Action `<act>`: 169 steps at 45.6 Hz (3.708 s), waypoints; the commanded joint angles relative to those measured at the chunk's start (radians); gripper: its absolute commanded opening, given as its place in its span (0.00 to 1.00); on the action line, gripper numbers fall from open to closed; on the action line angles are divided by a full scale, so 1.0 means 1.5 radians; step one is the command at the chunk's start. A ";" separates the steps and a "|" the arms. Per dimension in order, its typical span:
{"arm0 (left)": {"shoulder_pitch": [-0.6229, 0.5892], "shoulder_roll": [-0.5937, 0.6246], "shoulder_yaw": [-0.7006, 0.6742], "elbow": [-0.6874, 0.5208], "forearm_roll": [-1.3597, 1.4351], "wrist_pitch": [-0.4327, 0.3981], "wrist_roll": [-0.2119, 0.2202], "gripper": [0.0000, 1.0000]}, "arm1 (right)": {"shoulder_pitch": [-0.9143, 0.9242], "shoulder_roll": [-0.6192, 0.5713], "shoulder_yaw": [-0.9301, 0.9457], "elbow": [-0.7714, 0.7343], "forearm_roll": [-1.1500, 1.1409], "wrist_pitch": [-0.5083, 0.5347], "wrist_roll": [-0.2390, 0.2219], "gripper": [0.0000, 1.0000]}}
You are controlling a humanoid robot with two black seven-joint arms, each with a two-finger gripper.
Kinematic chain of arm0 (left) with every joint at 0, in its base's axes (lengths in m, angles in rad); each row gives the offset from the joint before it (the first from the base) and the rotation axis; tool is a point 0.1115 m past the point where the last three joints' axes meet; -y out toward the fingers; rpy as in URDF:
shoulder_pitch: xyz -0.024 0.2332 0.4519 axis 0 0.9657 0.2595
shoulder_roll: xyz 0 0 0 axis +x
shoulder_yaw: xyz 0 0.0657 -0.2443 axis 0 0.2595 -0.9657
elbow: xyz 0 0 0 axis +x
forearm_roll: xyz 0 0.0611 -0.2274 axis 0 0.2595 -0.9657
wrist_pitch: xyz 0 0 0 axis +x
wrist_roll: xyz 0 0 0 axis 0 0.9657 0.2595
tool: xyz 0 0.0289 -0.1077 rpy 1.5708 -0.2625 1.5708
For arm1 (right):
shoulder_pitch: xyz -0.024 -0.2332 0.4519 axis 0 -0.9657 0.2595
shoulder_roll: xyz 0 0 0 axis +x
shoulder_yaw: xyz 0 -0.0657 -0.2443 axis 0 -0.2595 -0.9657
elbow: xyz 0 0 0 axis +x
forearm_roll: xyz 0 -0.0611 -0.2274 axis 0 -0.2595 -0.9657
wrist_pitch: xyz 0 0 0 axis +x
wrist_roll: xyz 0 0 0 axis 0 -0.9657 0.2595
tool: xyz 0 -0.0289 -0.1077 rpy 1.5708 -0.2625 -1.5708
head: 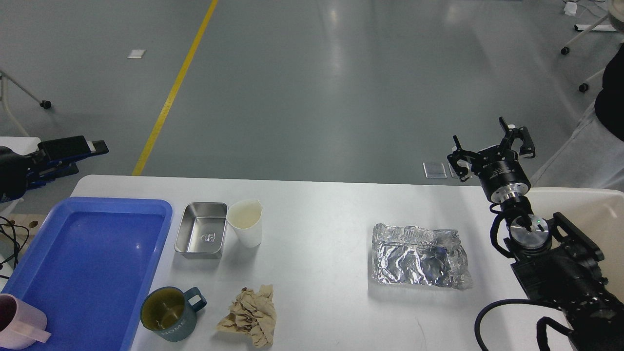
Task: Tidy desktop
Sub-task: 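Lower the left gripper to the teal mug and grasp it, then lift the teal mug with the left gripper and place it in the blue tray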
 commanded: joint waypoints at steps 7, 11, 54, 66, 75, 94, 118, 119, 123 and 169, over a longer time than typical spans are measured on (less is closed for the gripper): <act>0.032 0.119 -0.001 -0.103 0.100 -0.045 -0.072 0.96 | -0.002 0.000 -0.004 0.000 -0.010 0.000 -0.001 1.00; 0.029 0.160 -0.003 -0.123 0.117 -0.098 -0.093 0.96 | -0.001 0.001 -0.007 0.000 -0.036 0.000 0.000 1.00; -0.094 0.212 -0.032 -0.143 0.120 -0.301 -0.078 0.96 | 0.003 0.023 -0.011 -0.001 -0.054 -0.001 -0.001 1.00; -0.030 0.112 0.001 -0.133 0.195 -0.206 -0.048 0.96 | 0.002 0.019 -0.013 -0.003 -0.054 -0.002 -0.001 1.00; 0.055 0.053 0.008 -0.125 0.263 -0.119 -0.047 0.92 | 0.002 0.018 -0.014 -0.016 -0.055 -0.001 -0.001 1.00; 0.168 -0.040 0.028 -0.075 0.409 -0.032 -0.036 0.86 | 0.002 0.019 -0.015 -0.017 -0.055 -0.001 -0.001 1.00; 0.166 -0.157 0.091 -0.025 0.406 0.051 0.043 0.84 | -0.001 0.019 -0.015 -0.025 -0.055 0.001 -0.001 1.00; 0.166 -0.159 0.091 -0.025 0.405 0.052 0.043 0.84 | -0.001 0.019 -0.015 -0.027 -0.055 0.001 -0.001 1.00; 0.166 -0.165 0.091 -0.022 0.405 0.052 0.043 0.84 | -0.001 0.019 -0.015 -0.029 -0.055 0.001 -0.001 1.00; 0.161 -0.249 0.135 0.030 0.407 -0.018 0.064 0.08 | -0.002 0.016 -0.015 -0.030 -0.055 0.001 -0.001 1.00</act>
